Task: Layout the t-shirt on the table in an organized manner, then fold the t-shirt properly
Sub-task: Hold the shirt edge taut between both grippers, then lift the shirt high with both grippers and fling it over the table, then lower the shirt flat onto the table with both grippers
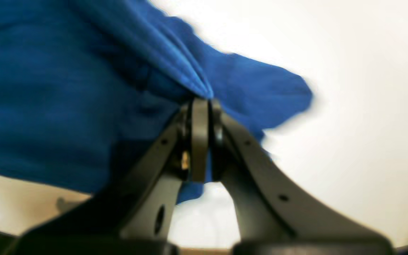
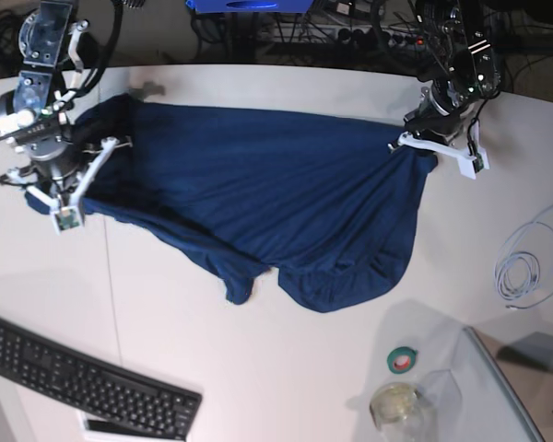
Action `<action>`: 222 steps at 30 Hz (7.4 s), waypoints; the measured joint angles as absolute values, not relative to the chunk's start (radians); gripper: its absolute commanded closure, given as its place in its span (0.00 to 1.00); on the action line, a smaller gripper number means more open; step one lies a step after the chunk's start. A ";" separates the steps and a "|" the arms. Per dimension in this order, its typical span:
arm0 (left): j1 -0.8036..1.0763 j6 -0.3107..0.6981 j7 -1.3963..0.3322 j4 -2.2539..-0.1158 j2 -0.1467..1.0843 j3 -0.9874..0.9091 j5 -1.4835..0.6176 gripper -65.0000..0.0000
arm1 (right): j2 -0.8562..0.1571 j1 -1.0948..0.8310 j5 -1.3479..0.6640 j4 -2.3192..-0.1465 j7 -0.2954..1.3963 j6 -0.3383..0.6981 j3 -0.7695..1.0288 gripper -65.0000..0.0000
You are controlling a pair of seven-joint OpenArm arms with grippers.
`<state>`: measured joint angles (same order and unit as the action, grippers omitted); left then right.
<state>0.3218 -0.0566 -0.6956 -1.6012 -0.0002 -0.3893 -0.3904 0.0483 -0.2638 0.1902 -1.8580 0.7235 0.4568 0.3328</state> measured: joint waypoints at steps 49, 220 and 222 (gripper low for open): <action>0.321 -0.056 -0.696 -1.606 0.001 -0.387 -0.390 1.00 | 0.139 -0.182 -0.180 -1.505 0.841 0.560 1.005 0.24; 0.341 -0.054 -0.779 -1.655 0.075 -0.290 -0.209 1.00 | 0.072 -0.352 -0.178 -1.652 0.751 0.602 0.664 0.99; 0.337 -0.056 -0.779 -1.656 0.075 -0.291 -0.210 1.00 | 0.073 -0.352 -0.179 -1.657 0.751 0.602 0.664 0.99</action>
